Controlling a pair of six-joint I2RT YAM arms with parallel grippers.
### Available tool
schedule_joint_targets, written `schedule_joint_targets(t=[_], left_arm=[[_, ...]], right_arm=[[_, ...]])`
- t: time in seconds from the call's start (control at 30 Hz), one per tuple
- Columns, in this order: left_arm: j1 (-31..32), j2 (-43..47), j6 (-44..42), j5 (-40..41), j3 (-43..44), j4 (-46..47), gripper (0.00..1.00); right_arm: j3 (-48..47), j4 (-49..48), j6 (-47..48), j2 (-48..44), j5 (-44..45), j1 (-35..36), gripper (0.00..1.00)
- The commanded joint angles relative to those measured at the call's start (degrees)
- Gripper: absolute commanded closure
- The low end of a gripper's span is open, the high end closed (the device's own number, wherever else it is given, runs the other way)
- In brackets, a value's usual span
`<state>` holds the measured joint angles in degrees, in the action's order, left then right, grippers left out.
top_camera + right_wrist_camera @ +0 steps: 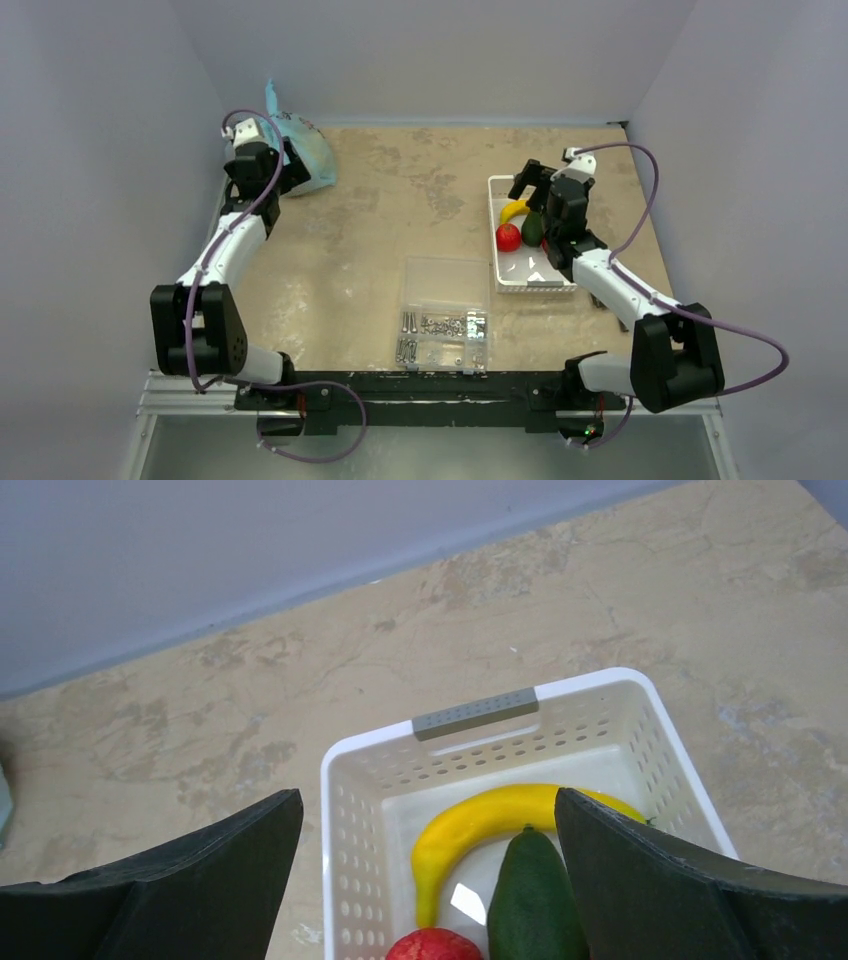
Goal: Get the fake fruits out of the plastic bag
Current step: Move the plastic bag to the center of the board.
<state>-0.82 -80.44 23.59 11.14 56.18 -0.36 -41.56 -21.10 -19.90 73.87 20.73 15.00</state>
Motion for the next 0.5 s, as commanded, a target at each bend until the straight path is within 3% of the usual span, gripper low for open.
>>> schedule_joint_targets(t=[0.0,0.27,0.47], left_arm=[[-1.6,-4.7,1.3,1.6,9.2,-2.0,0.00],[-3.0,-16.2,3.4,3.8,21.3,-8.7,0.09],[-3.6,-20.6,6.3,0.5,22.3,-8.6,0.33]], right_arm=[[-4.0,2.3,-6.7,1.1,-3.2,0.2,0.01],[-5.6,4.4,-6.8,0.8,-8.4,0.2,0.01],[-7.7,7.3,-5.7,1.4,-8.5,0.2,0.01]])
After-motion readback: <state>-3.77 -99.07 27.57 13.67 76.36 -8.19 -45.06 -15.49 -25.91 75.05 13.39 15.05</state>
